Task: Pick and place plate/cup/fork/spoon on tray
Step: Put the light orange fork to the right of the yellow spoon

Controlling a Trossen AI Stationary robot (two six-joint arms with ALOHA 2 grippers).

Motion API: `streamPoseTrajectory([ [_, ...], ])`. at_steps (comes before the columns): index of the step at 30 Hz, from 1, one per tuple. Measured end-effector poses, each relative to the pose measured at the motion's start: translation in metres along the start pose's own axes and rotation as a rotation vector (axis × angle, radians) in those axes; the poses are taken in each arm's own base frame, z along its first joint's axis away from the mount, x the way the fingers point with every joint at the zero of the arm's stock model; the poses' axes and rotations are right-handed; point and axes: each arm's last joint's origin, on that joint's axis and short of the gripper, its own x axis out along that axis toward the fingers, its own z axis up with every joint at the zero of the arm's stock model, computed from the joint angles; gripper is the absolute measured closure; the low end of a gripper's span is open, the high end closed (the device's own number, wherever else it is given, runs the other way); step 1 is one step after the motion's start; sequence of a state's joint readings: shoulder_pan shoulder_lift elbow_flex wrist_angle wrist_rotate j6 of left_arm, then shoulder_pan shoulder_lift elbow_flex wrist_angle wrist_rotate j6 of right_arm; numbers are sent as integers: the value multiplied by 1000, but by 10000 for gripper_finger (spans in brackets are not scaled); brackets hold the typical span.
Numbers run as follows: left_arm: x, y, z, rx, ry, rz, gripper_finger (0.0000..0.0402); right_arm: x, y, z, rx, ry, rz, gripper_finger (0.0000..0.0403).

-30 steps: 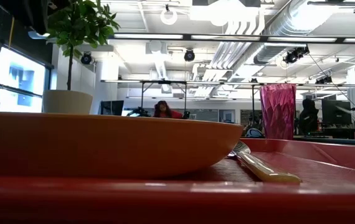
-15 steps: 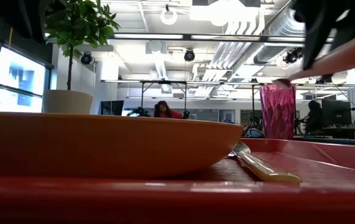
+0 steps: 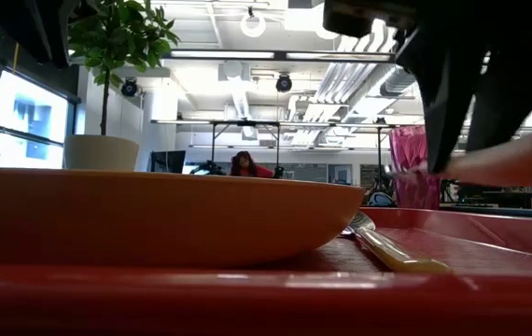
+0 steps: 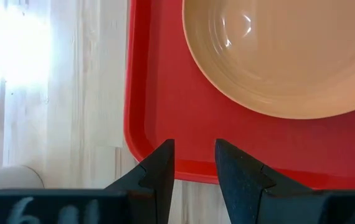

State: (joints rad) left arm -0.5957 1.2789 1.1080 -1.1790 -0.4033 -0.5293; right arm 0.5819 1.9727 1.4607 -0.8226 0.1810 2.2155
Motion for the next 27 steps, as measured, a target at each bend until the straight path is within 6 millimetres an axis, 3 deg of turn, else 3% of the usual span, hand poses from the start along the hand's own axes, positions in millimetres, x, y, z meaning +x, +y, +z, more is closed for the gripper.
streamPoseTrajectory([
  [11, 0, 1, 0, 3, -13, 23, 298, 14, -1, -5, 11, 33, -91, 373],
  [20, 0, 1, 0, 10, -16, 28, 298, 14, 0, 5, -17, -10, -132, 371],
  [27, 0, 1, 0, 10, -15, 29, 298, 26, 7, 11, -39, -8, -129, 372],
])
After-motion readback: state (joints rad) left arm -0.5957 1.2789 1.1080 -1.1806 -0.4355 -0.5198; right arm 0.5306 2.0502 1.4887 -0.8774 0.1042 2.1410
